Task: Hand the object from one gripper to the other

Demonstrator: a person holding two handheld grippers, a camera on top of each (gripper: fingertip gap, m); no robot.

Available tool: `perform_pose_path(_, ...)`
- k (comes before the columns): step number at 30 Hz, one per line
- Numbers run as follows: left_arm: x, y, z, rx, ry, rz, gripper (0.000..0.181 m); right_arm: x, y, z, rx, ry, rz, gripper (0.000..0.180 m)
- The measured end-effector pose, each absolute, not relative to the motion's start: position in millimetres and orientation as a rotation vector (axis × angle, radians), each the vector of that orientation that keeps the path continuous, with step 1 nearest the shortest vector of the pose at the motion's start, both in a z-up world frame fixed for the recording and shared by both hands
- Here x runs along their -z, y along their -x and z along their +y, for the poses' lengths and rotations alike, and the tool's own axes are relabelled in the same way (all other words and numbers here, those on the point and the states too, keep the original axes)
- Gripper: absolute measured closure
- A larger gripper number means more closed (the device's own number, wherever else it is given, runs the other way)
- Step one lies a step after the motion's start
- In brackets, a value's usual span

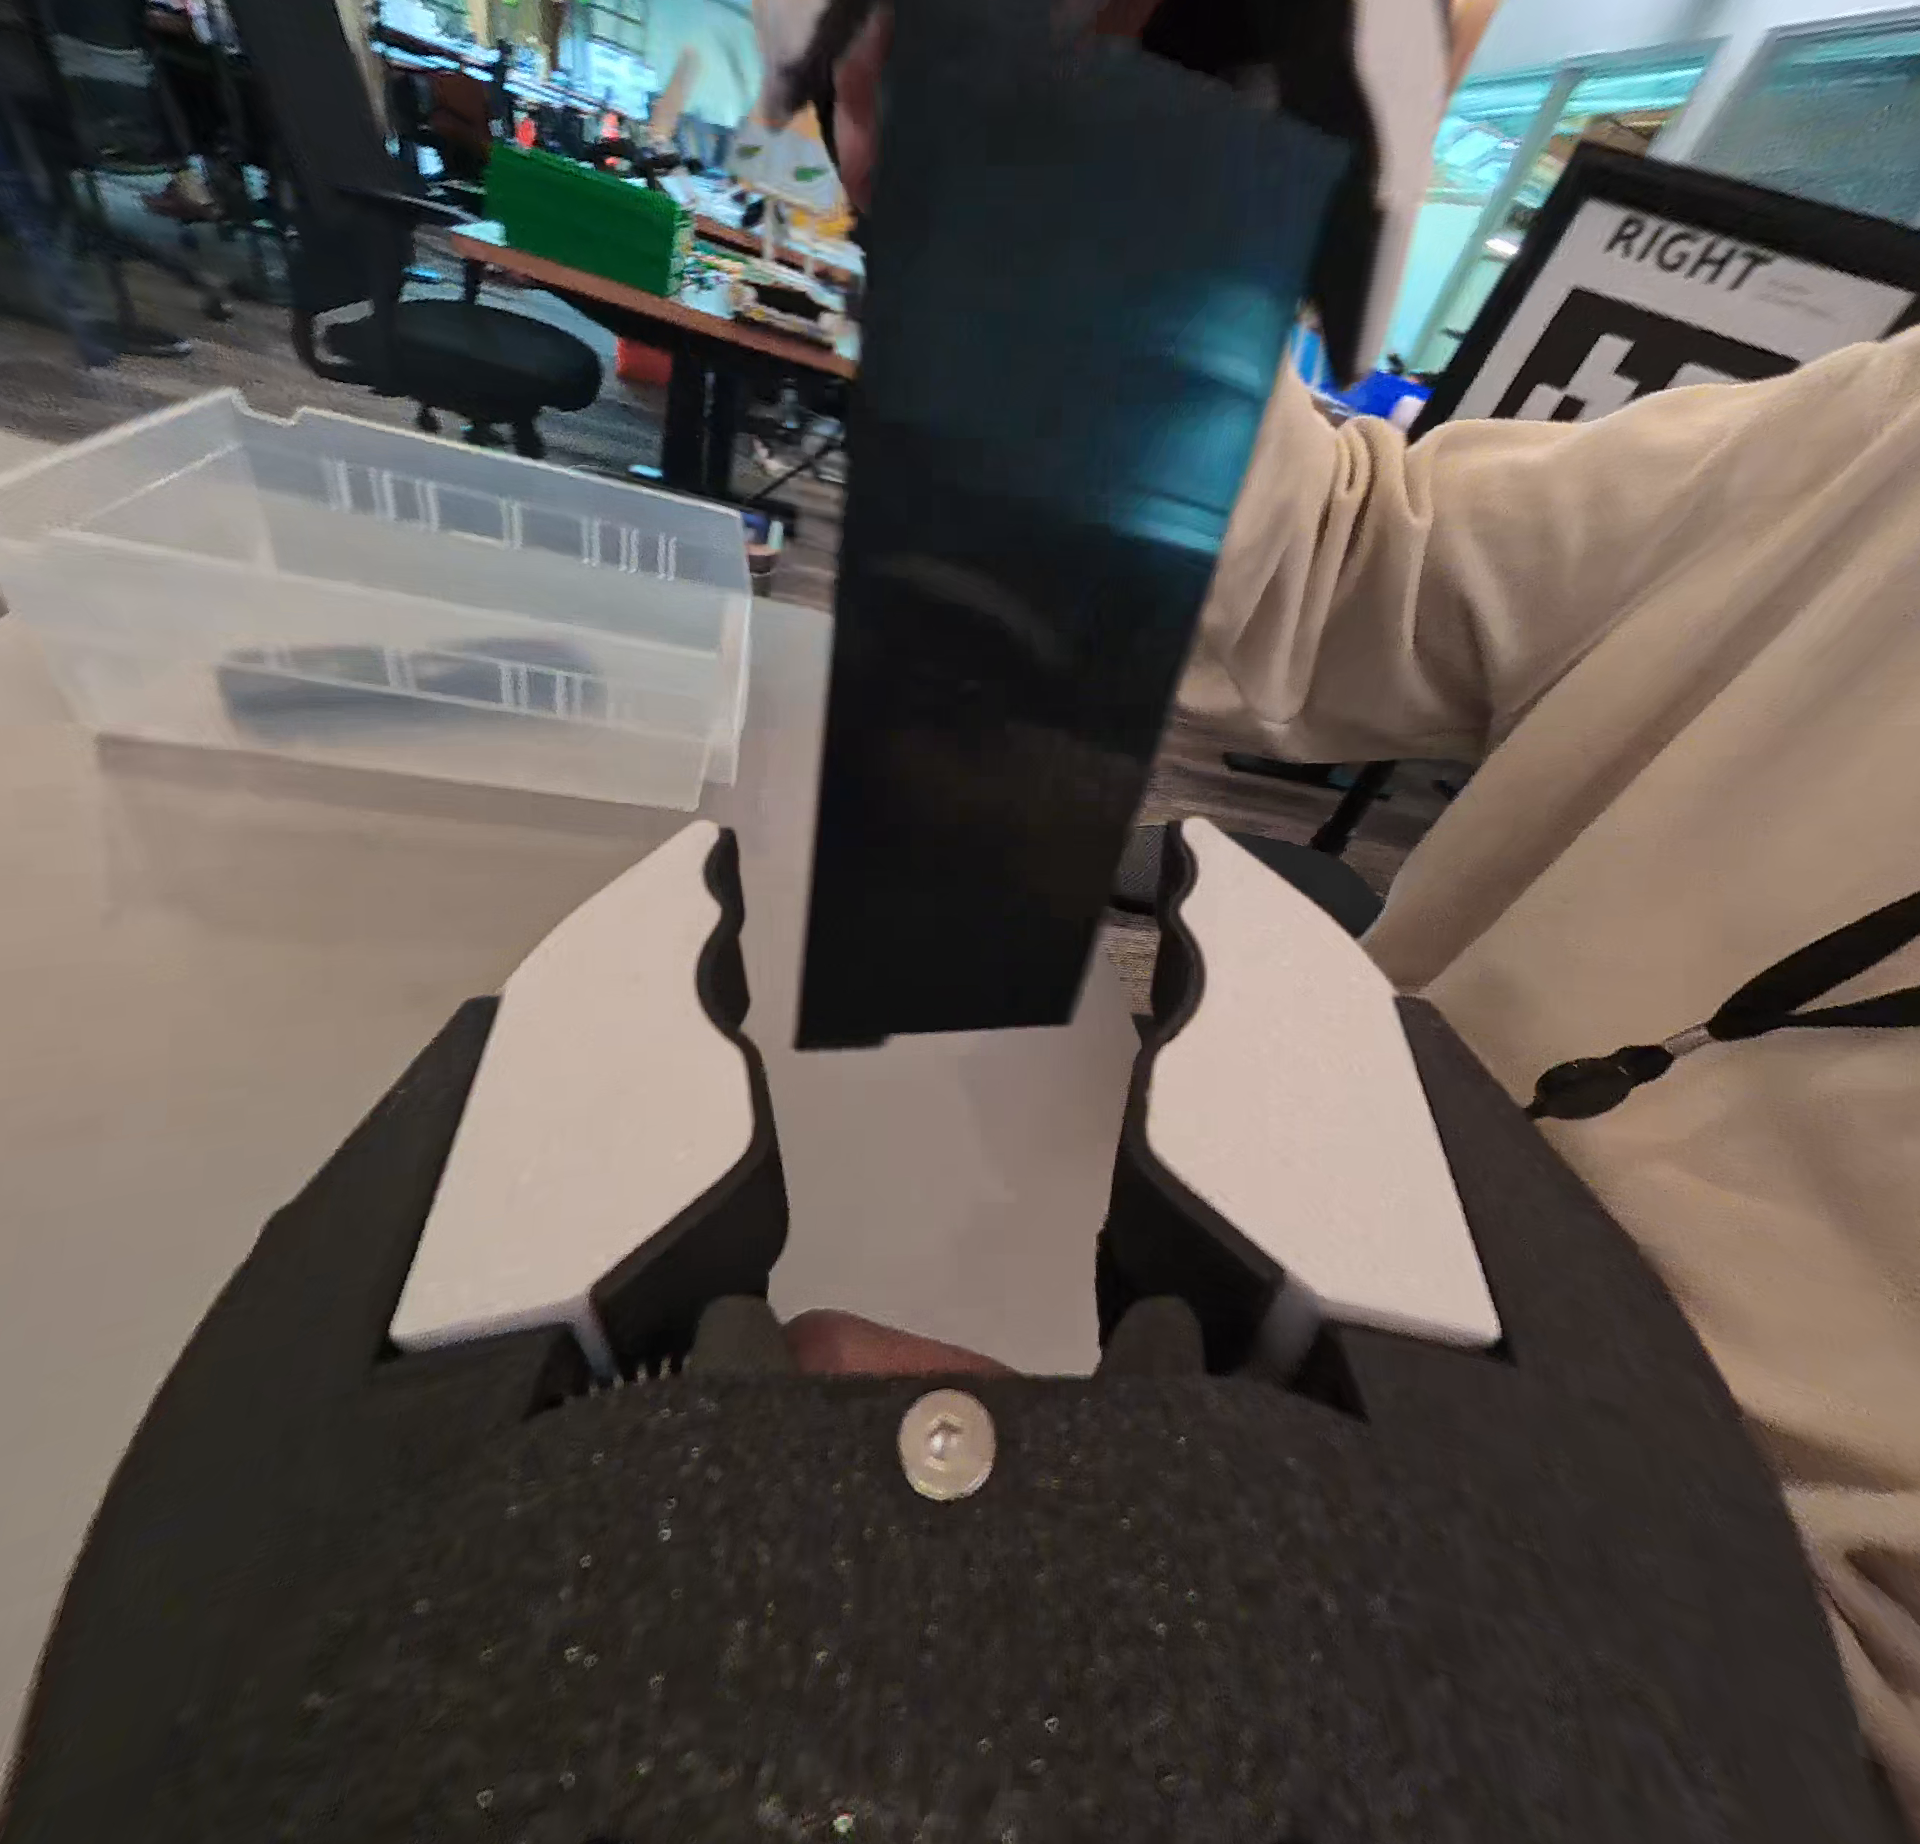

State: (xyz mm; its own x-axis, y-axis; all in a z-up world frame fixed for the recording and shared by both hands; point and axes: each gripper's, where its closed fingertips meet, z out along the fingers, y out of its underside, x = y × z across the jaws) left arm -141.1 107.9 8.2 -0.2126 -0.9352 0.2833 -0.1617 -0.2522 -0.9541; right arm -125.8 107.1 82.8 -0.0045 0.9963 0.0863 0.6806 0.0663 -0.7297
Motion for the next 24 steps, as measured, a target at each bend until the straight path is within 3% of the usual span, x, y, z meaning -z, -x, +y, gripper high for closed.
perform_pose_path(7,-52,137,70,2.034,1.024,1.601,0.114,-119,164,67,-0.842,1.502,-1.903,0.090)
perform_pose_path(10,-57,142,42,2.159,0.832,1.747,0.147,-118,171,64,-0.865,1.464,-1.955,0.090)
perform_pose_path(11,-57,146,36,2.180,0.770,1.780,0.167,-116,171,62,-0.889,1.461,-1.969,0.090)
perform_pose_path(13,-57,151,30,2.202,0.704,1.805,0.179,-115,169,59,-0.956,1.431,-1.984,0.096)
perform_pose_path(21,-45,152,43,2.129,0.844,1.659,0.180,-134,139,78,-0.901,1.411,-1.556,0.105)
perform_pose_path(24,-28,140,70,1.937,1.091,1.466,0.180,-107,108,102,-0.856,1.462,-1.176,0.109)
